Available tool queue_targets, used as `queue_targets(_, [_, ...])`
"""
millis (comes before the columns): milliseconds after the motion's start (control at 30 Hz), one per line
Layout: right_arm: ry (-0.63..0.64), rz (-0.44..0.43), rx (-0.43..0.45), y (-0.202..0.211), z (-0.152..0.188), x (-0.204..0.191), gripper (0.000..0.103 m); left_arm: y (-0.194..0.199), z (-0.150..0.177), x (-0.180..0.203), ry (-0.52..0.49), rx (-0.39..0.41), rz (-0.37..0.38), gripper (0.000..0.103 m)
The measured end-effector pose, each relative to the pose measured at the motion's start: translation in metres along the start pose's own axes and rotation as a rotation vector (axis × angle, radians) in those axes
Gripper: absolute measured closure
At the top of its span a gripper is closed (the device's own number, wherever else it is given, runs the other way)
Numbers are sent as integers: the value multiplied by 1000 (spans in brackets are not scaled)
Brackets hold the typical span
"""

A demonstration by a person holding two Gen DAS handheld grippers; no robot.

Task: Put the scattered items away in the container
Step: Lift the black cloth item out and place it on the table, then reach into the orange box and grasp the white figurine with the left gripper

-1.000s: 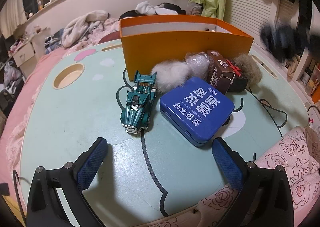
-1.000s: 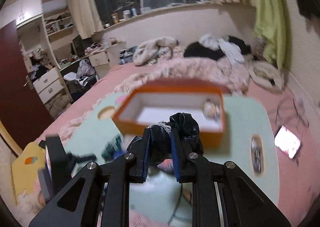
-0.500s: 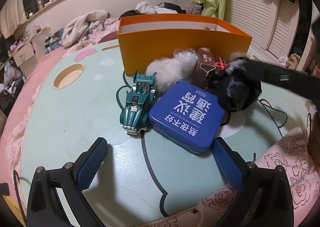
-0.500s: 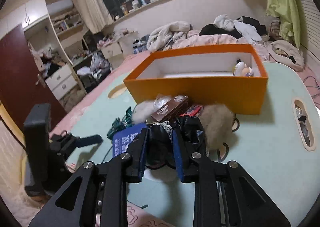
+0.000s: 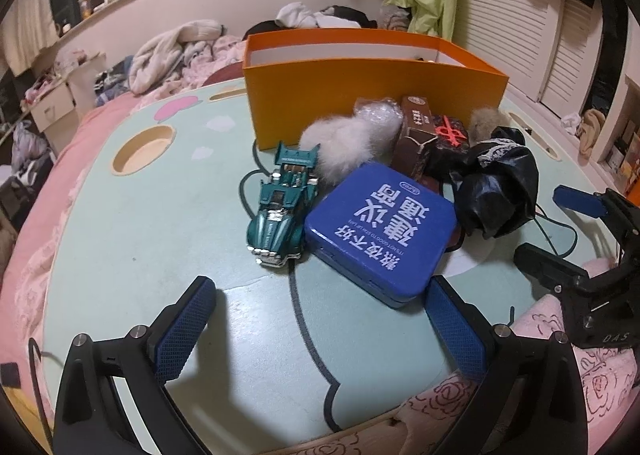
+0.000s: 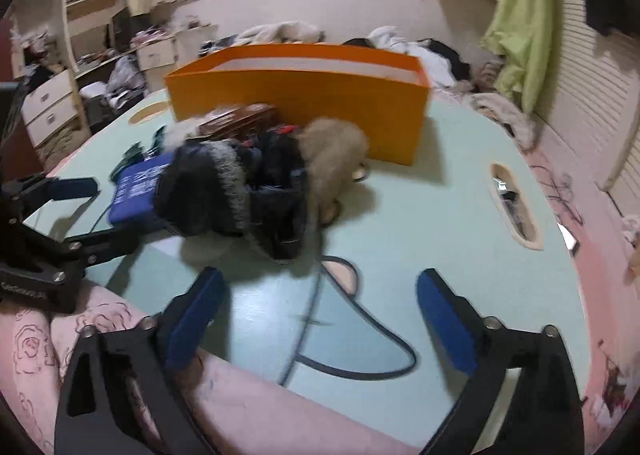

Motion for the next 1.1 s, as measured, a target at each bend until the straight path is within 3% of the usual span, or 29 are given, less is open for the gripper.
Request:
queue_targets(100, [-8, 1, 4, -11, 3, -1, 1, 13, -6, -6, 20, 37, 5, 4])
queue_targets(167, [-9, 1, 4, -12, 4, 0, 1, 28, -17, -10, 36, 69, 19, 17])
queue_targets(300, [-9, 0, 5, -13, 5, 0, 1, 63, -76, -8, 62, 144, 153, 21])
queue_targets(333, [-9, 0, 5, -19, 8, -1, 1, 64, -93, -4, 65, 146, 192, 28])
queue_targets(433, [-10, -1, 7, -20, 8, -2, 1, 47, -145, 17, 74, 69, 321, 51])
queue_targets(500, [-10, -1, 8, -25, 10, -4, 1, 15, -177, 37, 59, -11, 371, 51])
queue_targets(567, [-11, -2, 10, -25, 9, -3, 1, -18, -196, 50, 65, -88, 376, 51])
queue_targets(667, [-12, -5, 14, -31, 13, -4, 1, -84, -216, 65, 191, -260, 417, 51])
queue_targets(733, [-12, -8, 18, -31, 15, -5, 1, -112, -218, 70, 270, -324, 422, 51])
queue_targets(867, [-14, -11, 25, -25, 18, -5, 1, -147, -219, 75, 352, -376, 347, 51])
queue_targets(1000, [-19, -17, 28, -28, 24, -2, 1, -155, -221, 83, 298, -370, 287, 54])
queue_targets(1067, [-19, -15, 27, -29, 23, 1, 1, -152, -221, 90, 269, -361, 313, 70])
queue_targets(1100, [-19, -16, 27, -29, 25, 4, 1, -150, -222, 88, 268, -360, 324, 72])
Point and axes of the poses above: each gripper's, at about its wrist camera, not at the fingertips, and y roughly against the way its jaws point, x to its right, z to its underside, the point moved 7 cm from there along -y, roughly the way its jaws point, and after that the axes turned 5 degrees about -y, right-handed, at the moved point
